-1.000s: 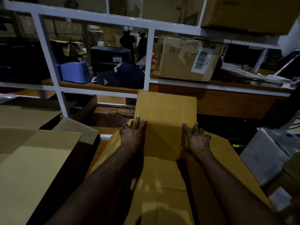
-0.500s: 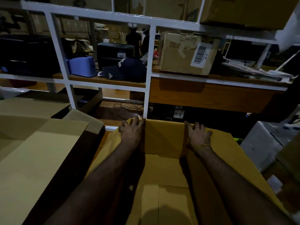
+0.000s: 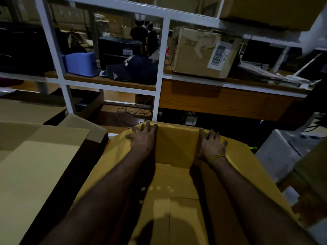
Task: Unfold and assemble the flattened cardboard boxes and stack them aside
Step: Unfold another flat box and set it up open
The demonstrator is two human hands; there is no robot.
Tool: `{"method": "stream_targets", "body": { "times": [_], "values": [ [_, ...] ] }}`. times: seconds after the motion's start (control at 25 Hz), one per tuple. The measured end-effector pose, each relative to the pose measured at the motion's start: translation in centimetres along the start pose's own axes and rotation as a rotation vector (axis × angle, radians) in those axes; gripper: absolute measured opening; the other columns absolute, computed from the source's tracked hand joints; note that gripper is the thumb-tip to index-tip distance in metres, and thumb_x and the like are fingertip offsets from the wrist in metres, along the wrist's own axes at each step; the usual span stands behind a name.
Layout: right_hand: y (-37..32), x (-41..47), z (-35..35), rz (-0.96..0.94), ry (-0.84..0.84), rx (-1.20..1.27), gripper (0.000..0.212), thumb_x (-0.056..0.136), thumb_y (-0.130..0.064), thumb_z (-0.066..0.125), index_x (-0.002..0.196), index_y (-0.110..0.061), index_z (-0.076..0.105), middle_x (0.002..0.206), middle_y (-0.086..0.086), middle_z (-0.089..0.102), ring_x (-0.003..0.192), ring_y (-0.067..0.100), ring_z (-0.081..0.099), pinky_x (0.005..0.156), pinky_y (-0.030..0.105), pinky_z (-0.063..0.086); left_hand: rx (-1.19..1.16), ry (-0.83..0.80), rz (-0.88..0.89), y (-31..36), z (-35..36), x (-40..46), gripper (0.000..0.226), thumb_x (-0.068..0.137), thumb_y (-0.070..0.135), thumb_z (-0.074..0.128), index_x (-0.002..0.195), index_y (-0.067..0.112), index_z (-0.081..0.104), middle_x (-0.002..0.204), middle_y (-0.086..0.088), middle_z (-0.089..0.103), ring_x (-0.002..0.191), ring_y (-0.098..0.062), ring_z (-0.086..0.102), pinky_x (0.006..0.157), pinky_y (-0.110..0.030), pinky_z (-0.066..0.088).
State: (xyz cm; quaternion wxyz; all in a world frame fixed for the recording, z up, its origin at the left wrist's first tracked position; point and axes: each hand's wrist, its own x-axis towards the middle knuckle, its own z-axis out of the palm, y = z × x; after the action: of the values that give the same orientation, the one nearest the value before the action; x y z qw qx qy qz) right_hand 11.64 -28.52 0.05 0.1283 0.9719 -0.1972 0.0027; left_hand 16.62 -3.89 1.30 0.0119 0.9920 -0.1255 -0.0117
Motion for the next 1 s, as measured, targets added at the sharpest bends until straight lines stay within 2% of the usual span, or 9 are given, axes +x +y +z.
{"method": "stream_targets", "body": {
  "times": [0.08, 0.2, 0.32, 0.6, 0.84, 1.0],
  "values": [
    [0.3, -0.7, -0.5, -0.005, -0.063, 0.03, 0.112, 0.083, -0.05, 0.07, 0.156, -0.029, -0.012, 0.163, 0.014, -0.004, 0.148, 0.043, 0.006, 0.11, 0.066, 0.024, -0.009, -0.013, 0.002, 0.0, 0.0, -0.2, 0.088, 0.094, 0.041, 0.057, 0.155, 0.033, -0.005, 0.163, -0.003, -0.012, 0.14, -0.057, 0.008, 0.099, -0.075, 0.032],
    [0.8, -3.4, -1.1, 0.016, -0.103, 0.017, 0.109, 0.083, -0.055, 0.069, 0.156, -0.033, -0.009, 0.163, 0.012, -0.001, 0.146, 0.045, 0.01, 0.11, 0.064, 0.027, -0.009, -0.042, -0.002, 0.0, 0.0, -1.9, 0.092, 0.091, 0.046, 0.059, 0.154, 0.035, -0.008, 0.163, -0.003, -0.009, 0.14, -0.056, 0.007, 0.099, -0.076, 0.031],
    [1.7, -6.9, -1.6, 0.015, -0.127, 0.05, 0.107, 0.082, -0.057, 0.069, 0.156, -0.036, -0.005, 0.163, 0.012, -0.002, 0.145, 0.044, 0.01, 0.11, 0.063, 0.027, 0.002, -0.103, -0.029, -0.1, -0.1, -4.6, 0.095, 0.09, 0.054, 0.057, 0.153, 0.037, -0.013, 0.163, -0.003, -0.016, 0.142, -0.054, 0.006, 0.101, -0.075, 0.03],
    [4.7, -18.2, -2.1, -0.059, -0.148, 0.115, 0.099, 0.085, -0.057, 0.065, 0.156, -0.038, -0.001, 0.164, 0.008, -0.006, 0.147, 0.043, 0.004, 0.11, 0.067, 0.023, 0.002, -0.123, -0.127, 0.3, -0.1, -16.6, 0.099, 0.09, 0.049, 0.062, 0.153, 0.038, -0.014, 0.162, -0.005, -0.019, 0.142, -0.052, 0.008, 0.102, -0.074, 0.03],
    [6.7, -27.5, -3.4, -0.065, -0.21, 0.325, 0.093, 0.083, -0.067, 0.06, 0.155, -0.042, 0.006, 0.165, 0.007, -0.006, 0.147, 0.046, 0.001, 0.113, 0.068, 0.016, -0.159, -0.158, -0.178, 0.8, -1.5, -27.8, 0.089, 0.093, 0.043, 0.058, 0.154, 0.04, -0.006, 0.163, -0.002, -0.016, 0.143, -0.05, 0.007, 0.105, -0.073, 0.027],
    [7.8, -33.3, -4.0, -0.075, -0.214, 0.447, 0.087, 0.084, -0.071, 0.054, 0.155, -0.041, 0.013, 0.165, 0.009, -0.001, 0.147, 0.045, 0.004, 0.114, 0.066, 0.014, -0.272, -0.128, -0.182, 1.0, -2.0, -33.8, 0.066, 0.099, 0.049, 0.043, 0.154, 0.041, 0.007, 0.163, -0.004, -0.004, 0.14, -0.049, 0.016, 0.105, -0.073, 0.026]
  ]
}}
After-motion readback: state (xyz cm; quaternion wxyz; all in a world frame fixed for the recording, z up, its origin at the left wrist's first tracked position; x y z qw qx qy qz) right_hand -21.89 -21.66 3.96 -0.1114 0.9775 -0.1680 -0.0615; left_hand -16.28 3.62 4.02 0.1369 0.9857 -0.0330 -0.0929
